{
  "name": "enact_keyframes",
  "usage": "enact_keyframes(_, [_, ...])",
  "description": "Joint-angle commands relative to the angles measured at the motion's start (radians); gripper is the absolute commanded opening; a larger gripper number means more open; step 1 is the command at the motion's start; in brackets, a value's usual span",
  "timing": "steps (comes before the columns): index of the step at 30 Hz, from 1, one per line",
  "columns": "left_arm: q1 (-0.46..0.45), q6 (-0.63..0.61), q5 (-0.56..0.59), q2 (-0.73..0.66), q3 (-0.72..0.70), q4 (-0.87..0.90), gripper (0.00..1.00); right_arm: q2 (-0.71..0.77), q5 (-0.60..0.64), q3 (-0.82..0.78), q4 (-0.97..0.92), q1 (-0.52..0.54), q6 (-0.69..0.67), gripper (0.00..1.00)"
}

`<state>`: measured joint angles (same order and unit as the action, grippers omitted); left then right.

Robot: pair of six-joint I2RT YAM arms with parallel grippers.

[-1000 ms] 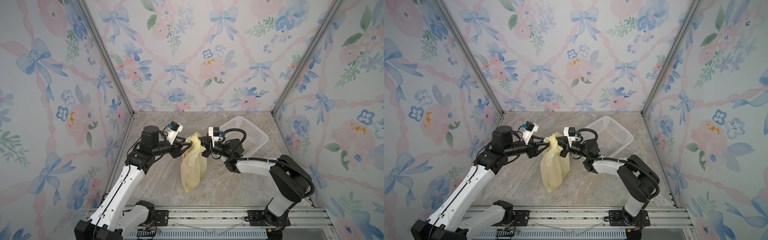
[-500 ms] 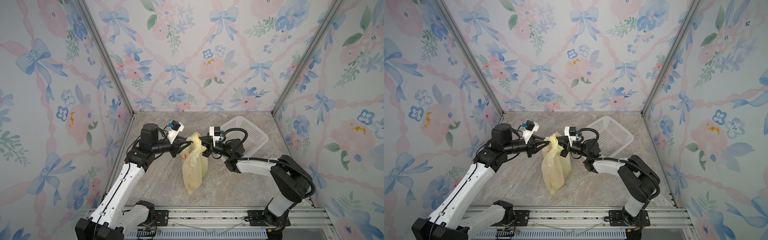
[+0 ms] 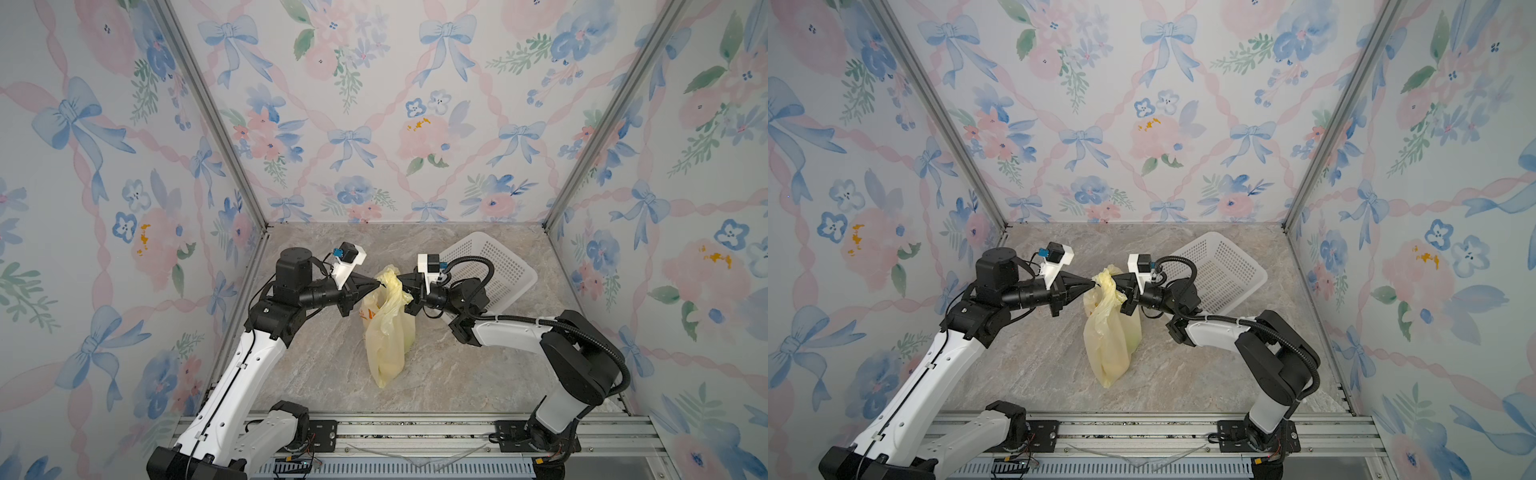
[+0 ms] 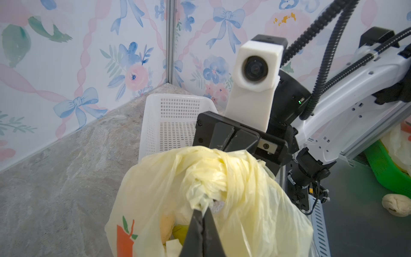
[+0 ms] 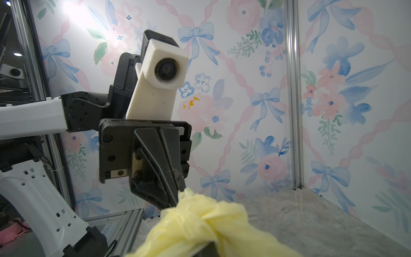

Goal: Place the pears into plastic bags & tie knots
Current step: Tie the plastic bag at the center of the board.

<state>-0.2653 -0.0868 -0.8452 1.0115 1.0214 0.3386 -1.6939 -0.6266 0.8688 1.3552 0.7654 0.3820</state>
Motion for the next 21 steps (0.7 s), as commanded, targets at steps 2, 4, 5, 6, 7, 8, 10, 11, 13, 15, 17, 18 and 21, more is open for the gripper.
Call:
enact_keyframes(2, [0.002,-0.019,-0.029,-0.005,0.01,-0.004,0.0,0.031,-0.001,-0.002,0.032,-0.009,0.015,0.0])
enact_keyframes(4, [0.001,-0.02,-0.002,-0.013,0.006,-0.006,0.0,0.034,0.005,-0.007,0.016,-0.009,0.017,0.0])
enact_keyframes(5, [0.003,-0.021,0.012,-0.015,0.006,-0.004,0.0,0.033,0.016,-0.007,-0.005,-0.011,0.017,0.04])
enact_keyframes(6, [0.004,-0.018,0.03,-0.018,0.008,-0.003,0.0,0.06,0.032,-0.014,-0.039,-0.013,0.018,0.16])
enact_keyframes(7, [0.003,-0.016,0.048,-0.02,0.009,-0.003,0.0,0.079,0.051,-0.026,-0.074,-0.015,0.019,0.31])
enact_keyframes(8, [0.003,-0.016,0.062,-0.02,0.012,-0.002,0.0,0.097,0.067,-0.044,-0.1,-0.017,0.02,0.4])
enact_keyframes(10, [0.004,-0.017,0.082,-0.022,0.015,-0.005,0.0,0.156,0.097,-0.092,-0.191,-0.028,0.023,0.5])
enact_keyframes(11, [0.004,-0.017,0.088,-0.023,0.015,-0.004,0.0,0.194,0.111,-0.117,-0.243,-0.034,0.027,0.52])
enact_keyframes(13, [0.003,-0.016,0.091,-0.019,0.018,-0.003,0.0,0.283,0.134,-0.159,-0.369,-0.045,0.024,0.54])
enact_keyframes(15, [0.005,-0.017,0.089,-0.018,0.017,-0.003,0.0,0.385,0.17,-0.178,-0.559,-0.051,0.026,0.55])
enact_keyframes(17, [0.005,-0.017,0.085,-0.014,0.018,-0.004,0.0,0.484,0.2,-0.17,-0.767,-0.052,0.03,0.56])
enact_keyframes(18, [0.005,-0.017,0.084,-0.013,0.017,-0.004,0.0,0.518,0.197,-0.169,-0.822,-0.05,0.036,0.55])
enact_keyframes(21, [0.006,-0.018,0.079,-0.007,0.013,-0.004,0.0,0.59,0.139,-0.174,-0.871,-0.03,0.071,0.57])
